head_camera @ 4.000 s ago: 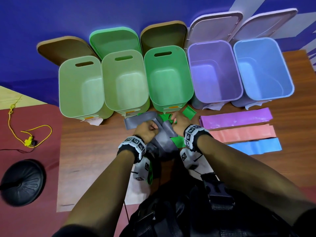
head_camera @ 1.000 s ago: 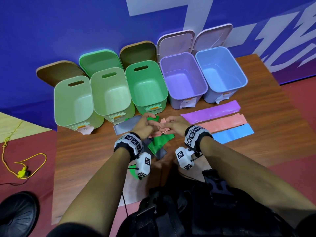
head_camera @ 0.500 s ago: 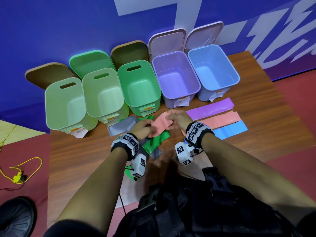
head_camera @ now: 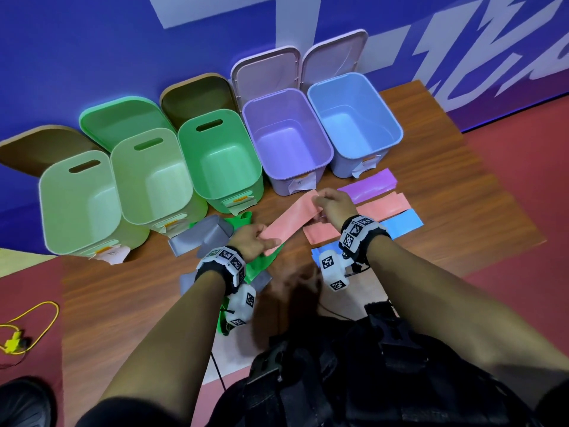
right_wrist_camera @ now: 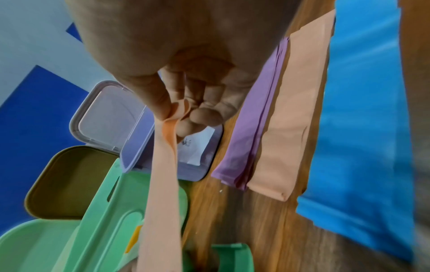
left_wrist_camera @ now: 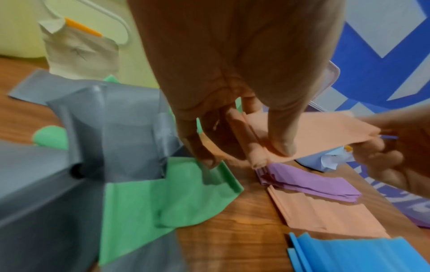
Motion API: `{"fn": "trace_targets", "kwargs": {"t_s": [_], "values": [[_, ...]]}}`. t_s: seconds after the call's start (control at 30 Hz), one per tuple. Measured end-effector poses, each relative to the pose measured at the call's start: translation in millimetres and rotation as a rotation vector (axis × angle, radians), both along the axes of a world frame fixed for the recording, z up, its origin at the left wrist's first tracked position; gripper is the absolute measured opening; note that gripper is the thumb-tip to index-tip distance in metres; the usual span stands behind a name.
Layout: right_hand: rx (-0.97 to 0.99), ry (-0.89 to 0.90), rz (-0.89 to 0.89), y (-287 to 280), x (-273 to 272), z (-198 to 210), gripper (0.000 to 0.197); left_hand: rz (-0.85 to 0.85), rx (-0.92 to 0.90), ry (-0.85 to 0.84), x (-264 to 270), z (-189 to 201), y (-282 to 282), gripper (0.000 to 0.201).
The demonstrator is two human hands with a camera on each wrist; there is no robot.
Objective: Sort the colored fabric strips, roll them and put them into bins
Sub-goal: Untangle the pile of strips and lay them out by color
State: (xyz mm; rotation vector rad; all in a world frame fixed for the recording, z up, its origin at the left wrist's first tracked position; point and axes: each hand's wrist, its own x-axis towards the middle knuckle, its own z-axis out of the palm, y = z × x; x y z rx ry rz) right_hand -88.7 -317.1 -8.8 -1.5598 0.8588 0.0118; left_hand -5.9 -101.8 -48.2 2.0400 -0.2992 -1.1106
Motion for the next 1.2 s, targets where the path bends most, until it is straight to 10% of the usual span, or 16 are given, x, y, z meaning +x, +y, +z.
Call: {"fn": "trace_targets", "kwargs": {"t_s": [1.2], "values": [[-0.097, 0.138, -0.202, -131.8, -43.7, -74.0, 0.027, 0.273, -0.219, 0.25, -18.4, -22.2, -109.4, 0.025]]}}
